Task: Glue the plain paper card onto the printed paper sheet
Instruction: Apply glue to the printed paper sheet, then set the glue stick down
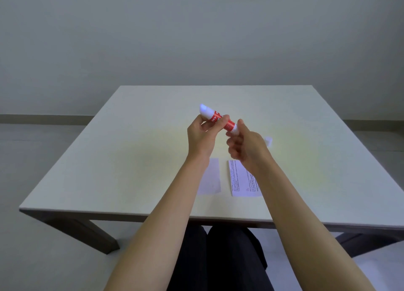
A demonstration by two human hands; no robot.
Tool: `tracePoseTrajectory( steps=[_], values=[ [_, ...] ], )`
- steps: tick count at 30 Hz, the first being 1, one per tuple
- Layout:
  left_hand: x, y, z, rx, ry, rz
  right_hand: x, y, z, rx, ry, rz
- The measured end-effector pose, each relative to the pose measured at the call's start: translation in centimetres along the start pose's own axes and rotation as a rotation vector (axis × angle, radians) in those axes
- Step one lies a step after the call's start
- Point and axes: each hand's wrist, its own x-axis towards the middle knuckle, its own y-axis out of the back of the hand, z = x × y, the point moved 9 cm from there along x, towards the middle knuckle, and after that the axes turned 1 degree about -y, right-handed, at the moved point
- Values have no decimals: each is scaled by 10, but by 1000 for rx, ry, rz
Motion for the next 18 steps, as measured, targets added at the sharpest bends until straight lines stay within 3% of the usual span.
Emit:
tracePoseTrajectory(
  steps=[3, 8, 12, 14, 18],
  values=[
    [-1, -3, -3, -43, 12, -26, 1, 5, 7, -18, -116, 43],
    [0, 3, -5, -75, 33, 9, -5, 2, -13, -13, 173, -74],
    [-4, -4, -6, -28, 33, -58, 0, 9, 10, 0, -84, 43],
    [-5, -5, -8, -63, 52, -80, 0, 9, 14, 5, -126, 50],
    [-4, 4, -15, -17, 52, -36, -6, -7, 4, 108, 78, -108]
  ],
)
